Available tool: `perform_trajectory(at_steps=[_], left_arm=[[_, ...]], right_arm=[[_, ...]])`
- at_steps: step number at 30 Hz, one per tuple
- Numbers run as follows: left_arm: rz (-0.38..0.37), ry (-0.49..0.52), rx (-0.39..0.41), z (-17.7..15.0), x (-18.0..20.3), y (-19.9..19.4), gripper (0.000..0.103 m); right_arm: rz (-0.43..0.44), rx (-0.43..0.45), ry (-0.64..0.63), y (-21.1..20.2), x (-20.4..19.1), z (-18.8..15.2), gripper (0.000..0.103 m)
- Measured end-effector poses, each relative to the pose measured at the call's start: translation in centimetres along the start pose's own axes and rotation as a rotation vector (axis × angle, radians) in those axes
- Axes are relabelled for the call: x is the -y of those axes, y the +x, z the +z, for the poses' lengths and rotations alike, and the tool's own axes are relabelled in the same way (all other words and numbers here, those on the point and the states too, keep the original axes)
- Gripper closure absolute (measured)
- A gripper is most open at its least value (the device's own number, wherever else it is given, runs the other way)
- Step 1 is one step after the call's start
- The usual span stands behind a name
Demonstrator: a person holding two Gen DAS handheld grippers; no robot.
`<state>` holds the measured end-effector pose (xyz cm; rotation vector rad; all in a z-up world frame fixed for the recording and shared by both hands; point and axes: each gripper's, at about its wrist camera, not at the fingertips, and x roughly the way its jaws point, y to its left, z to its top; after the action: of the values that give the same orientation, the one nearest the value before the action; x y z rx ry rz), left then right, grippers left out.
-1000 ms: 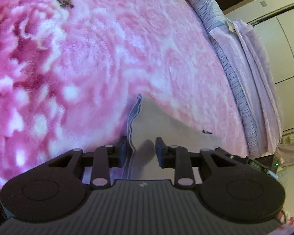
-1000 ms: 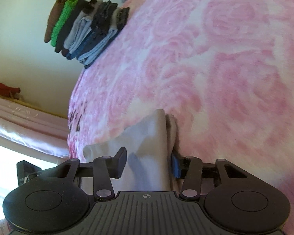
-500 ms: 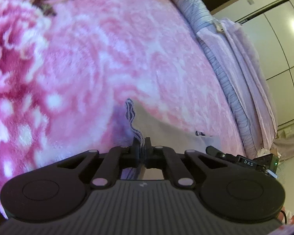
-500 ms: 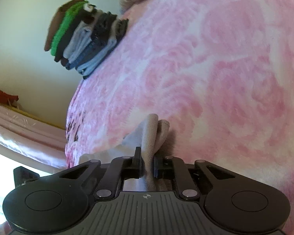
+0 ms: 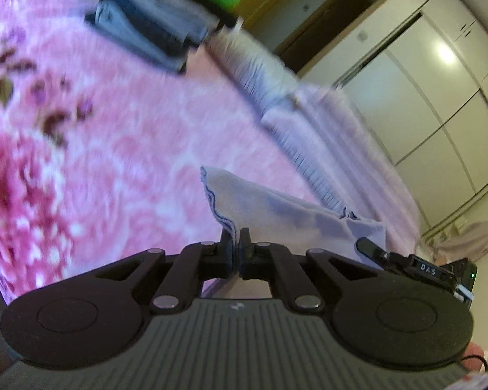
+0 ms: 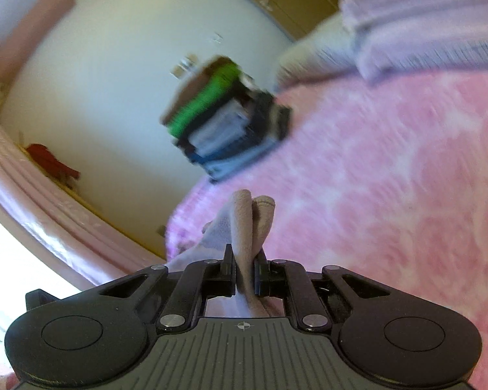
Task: Fold clothes
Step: 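Lift the folded tank top with both grippers and carry it to the clothes stack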
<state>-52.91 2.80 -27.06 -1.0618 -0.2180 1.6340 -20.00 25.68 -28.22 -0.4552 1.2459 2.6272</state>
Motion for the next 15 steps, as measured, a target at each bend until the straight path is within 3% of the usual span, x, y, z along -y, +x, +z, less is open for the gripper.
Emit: perform_trajectory(at_steps=[8, 15], left_arm=[[-0.011, 0.082, 0.181, 9.5, 7.0, -6.9, 0.102], [-0.011, 0.157, 0.260, 19.4, 8.5, -7.5, 0.102]], right_arm=[[0.126, 0.083, -0.115, -1.8, -10.5, 8.2, 0.097], [0.176, 0.139, -0.186, 2.6, -17.1, 14.8, 0.097]])
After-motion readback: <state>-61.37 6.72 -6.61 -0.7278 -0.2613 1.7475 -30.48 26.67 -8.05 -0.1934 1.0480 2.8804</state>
